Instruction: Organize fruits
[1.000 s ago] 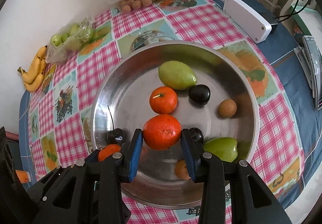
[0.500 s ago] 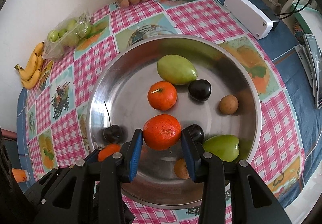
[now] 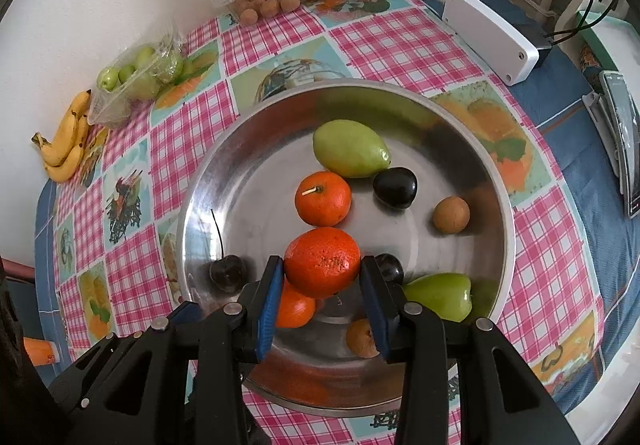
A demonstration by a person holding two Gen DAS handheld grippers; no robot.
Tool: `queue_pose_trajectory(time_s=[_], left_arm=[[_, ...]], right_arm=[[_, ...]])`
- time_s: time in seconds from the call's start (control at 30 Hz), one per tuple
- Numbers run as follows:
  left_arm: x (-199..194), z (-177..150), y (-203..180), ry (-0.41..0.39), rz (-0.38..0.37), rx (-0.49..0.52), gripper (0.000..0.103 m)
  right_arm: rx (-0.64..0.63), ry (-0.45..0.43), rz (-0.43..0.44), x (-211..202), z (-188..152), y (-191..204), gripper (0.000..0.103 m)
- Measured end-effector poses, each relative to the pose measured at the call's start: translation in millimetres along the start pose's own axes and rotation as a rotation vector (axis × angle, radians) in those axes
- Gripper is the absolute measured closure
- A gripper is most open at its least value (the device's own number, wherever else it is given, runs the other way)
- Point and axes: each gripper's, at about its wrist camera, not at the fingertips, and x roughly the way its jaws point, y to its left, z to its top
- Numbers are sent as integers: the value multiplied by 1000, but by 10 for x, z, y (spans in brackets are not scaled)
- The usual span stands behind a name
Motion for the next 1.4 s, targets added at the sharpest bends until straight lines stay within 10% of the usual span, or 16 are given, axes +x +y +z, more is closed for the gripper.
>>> queue_pose_trajectory(time_s=[0.43, 0.97, 1.1, 1.4], left_arm=[[-146, 45, 401, -24, 18, -129, 48], [-363, 51, 1313, -96, 281, -346, 29], [-341, 55, 1316, -96, 325, -340, 2], [-248, 46, 1285, -77, 368, -309, 0]], right_arm=[[8, -70, 18, -168, 35, -1, 51], [-45, -64, 14, -151, 13, 129, 52], [-54, -66, 12, -141, 11, 144, 25], [-91, -68, -4, -92, 7, 175, 15]])
